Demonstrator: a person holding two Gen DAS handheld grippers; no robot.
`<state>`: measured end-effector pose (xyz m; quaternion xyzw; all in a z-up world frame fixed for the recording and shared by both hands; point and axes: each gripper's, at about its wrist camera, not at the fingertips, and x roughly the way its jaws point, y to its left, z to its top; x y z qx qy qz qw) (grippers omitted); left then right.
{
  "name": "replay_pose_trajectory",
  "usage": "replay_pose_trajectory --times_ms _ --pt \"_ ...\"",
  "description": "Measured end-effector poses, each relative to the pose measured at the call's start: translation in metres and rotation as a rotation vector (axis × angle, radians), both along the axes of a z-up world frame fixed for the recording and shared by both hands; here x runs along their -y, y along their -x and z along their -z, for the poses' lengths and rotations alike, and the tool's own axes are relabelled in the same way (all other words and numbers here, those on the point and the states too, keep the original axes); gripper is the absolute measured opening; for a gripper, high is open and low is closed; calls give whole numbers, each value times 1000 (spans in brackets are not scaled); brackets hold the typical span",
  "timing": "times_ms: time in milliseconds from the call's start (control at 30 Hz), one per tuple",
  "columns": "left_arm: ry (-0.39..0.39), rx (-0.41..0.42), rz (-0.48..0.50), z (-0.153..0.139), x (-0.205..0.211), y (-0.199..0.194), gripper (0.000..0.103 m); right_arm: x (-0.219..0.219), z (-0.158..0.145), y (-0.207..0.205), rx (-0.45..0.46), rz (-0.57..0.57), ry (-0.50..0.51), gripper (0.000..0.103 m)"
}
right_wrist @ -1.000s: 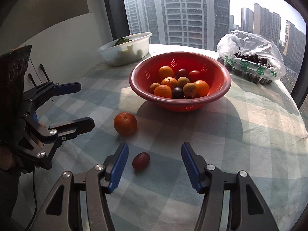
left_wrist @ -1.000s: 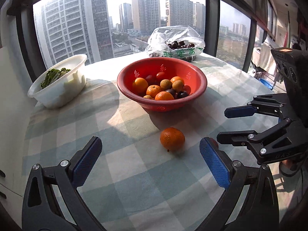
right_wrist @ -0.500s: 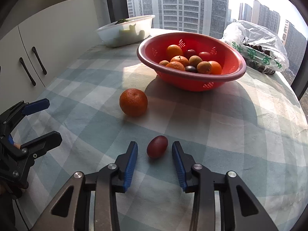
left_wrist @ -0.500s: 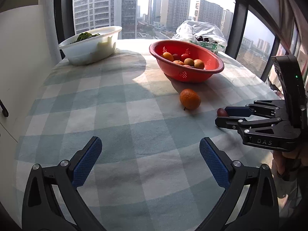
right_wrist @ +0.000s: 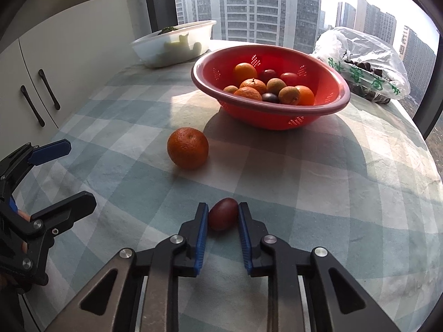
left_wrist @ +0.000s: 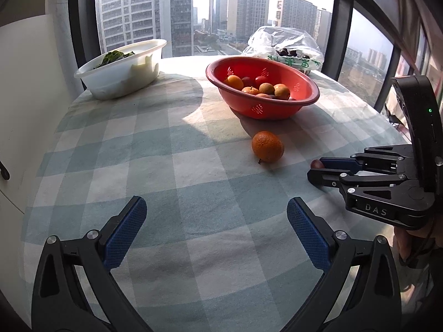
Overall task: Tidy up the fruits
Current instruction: 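Close the right gripper on the last red plum while the left gripper grasps the large orange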
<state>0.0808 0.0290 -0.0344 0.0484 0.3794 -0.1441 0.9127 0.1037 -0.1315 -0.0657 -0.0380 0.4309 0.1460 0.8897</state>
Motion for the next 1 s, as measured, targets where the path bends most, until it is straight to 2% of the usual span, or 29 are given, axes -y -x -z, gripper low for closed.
replay_pose_trajectory --times_ms 367,667,733,1000 --pt "-79 -10 88 -3 35 -44 103 25 -19 17 26 35 -86 23" --pt "-138 -70 179 14 75 -84 102 44 -20 17 22 71 -118 23" --pt "-134 -74 189 16 78 -85 97 46 -19 15 20 74 -124 23" --pt "-137 -105 201 26 83 -90 65 52 -15 12 11 83 -141 23"
